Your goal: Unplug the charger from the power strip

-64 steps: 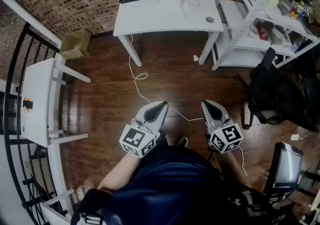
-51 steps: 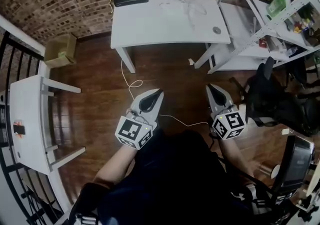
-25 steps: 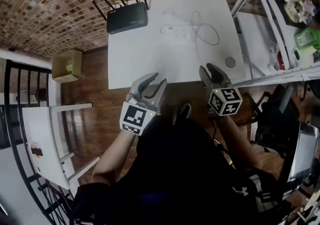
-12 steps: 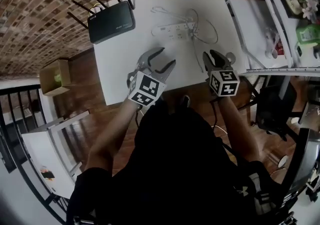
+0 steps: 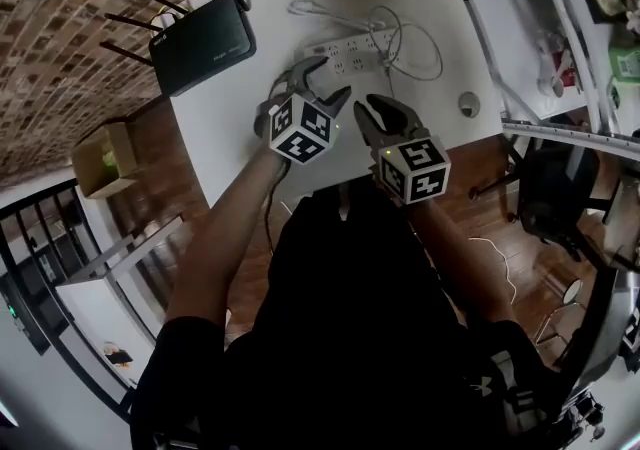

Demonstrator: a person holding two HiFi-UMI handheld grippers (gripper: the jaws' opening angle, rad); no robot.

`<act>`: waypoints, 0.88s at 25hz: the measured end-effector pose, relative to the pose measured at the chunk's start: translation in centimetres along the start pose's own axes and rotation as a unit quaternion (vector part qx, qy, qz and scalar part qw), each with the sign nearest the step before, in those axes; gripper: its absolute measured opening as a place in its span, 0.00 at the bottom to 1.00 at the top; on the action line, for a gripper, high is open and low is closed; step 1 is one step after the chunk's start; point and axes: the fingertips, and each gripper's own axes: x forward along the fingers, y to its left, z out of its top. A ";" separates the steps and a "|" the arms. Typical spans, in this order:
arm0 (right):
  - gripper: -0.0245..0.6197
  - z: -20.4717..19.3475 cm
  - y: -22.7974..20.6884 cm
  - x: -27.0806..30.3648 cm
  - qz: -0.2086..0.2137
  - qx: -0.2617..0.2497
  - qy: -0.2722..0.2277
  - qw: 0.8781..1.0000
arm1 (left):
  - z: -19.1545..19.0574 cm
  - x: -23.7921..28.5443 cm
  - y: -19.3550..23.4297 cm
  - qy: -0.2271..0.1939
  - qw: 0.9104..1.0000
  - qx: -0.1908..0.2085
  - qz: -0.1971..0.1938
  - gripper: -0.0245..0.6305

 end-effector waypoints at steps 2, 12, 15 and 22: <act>0.20 -1.8 -0.4 1.4 -0.008 0.010 0.026 1.000 | -0.4 0.9 -0.1 0.010 1.000 -0.002 -0.002 0.47; 0.33 -4.9 -7.7 1.8 -0.103 -0.023 0.102 0.989 | -1.1 2.9 -0.1 0.034 0.999 -0.003 -0.004 0.52; 0.48 -5.1 -10.6 1.9 -0.118 -0.025 0.094 0.988 | -1.1 3.3 0.0 0.036 0.999 -0.005 -0.003 0.52; 0.53 -2.3 -8.9 4.1 -0.094 -0.067 0.063 0.991 | -1.8 4.6 0.4 0.054 0.998 0.005 -0.009 0.55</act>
